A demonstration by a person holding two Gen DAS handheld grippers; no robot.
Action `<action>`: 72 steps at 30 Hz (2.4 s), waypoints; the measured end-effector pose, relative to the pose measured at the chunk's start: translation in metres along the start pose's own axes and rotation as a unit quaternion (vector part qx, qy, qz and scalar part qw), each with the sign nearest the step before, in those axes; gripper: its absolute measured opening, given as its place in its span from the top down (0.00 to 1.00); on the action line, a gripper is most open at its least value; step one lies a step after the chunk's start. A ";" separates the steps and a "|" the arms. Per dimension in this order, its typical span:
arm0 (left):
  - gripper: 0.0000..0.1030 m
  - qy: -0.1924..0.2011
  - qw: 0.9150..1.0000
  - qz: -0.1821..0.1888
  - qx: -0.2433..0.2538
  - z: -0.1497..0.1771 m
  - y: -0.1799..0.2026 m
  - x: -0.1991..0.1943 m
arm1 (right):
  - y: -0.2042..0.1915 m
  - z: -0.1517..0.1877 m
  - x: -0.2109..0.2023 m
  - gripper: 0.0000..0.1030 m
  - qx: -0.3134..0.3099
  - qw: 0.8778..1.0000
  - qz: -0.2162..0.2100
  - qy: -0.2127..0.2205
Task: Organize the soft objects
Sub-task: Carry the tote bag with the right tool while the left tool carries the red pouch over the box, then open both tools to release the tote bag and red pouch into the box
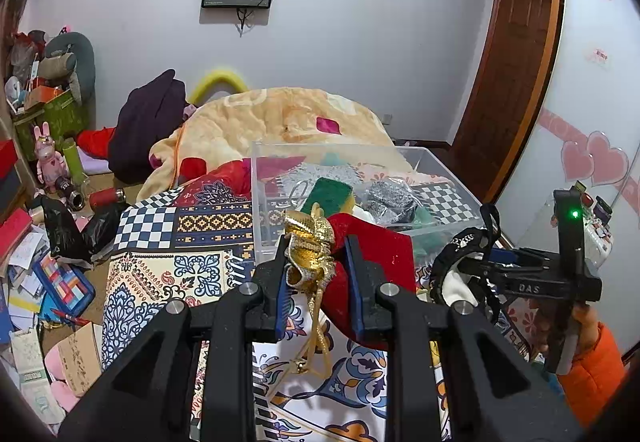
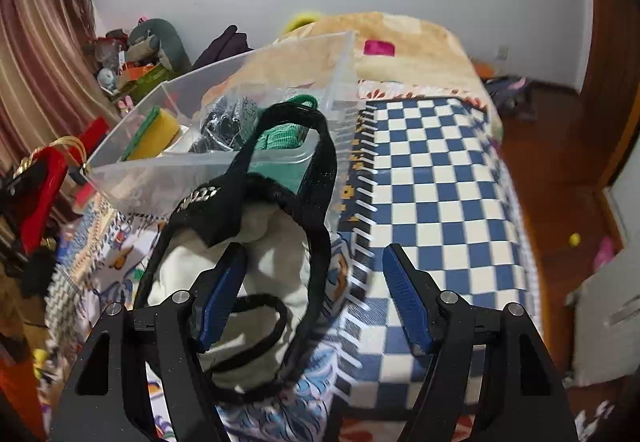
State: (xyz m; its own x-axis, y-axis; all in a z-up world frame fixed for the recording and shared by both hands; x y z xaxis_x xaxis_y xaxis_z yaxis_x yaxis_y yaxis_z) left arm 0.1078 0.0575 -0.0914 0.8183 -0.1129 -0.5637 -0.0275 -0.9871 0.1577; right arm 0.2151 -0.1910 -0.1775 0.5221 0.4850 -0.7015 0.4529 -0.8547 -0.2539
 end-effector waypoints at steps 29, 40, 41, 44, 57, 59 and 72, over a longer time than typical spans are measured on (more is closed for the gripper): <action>0.77 0.064 0.997 -0.030 0.024 -0.060 0.023 0.021 | -0.062 -0.076 -0.086 0.92 -0.083 0.978 0.003 0.191; 0.77 0.012 0.998 -0.049 0.027 -0.052 0.028 0.087 | -0.051 -0.078 -0.035 0.92 -0.081 0.987 0.046 0.130; 0.77 0.008 0.998 -0.052 0.030 -0.049 0.029 0.092 | -0.050 -0.076 -0.030 0.92 -0.082 0.988 0.050 0.123; 0.77 -0.004 0.998 -0.053 0.037 -0.045 0.032 0.105 | -0.049 -0.075 -0.018 0.92 -0.081 0.989 0.057 0.107; 0.56 -0.031 0.999 -0.040 0.021 -0.036 0.027 0.111 | -0.048 -0.070 -0.018 0.59 -0.082 0.992 0.056 0.081; 0.52 -0.027 0.999 -0.037 0.019 -0.037 0.027 0.105 | -0.050 -0.068 -0.027 0.55 -0.087 0.990 0.054 0.093; 0.05 0.036 0.999 -0.014 -0.010 -0.052 0.023 0.036 | -0.059 -0.062 -0.098 0.15 -0.100 0.978 0.040 0.180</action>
State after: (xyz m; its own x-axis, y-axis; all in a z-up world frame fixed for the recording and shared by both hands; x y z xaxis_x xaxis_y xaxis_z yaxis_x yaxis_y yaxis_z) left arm 0.1669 0.0369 -0.0656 0.8575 -0.0764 -0.5088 0.0064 -0.9872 0.1591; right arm 0.1819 -0.1763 -0.0521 0.7656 0.4829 -0.4251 0.5136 -0.8567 -0.0482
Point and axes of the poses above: each gripper's, at about its wrist camera, not at the fingertips, and x roughly the way its jaws point, y to its right, z to its underside, the point moved 1 cm from there along x, roughly the way its jaws point
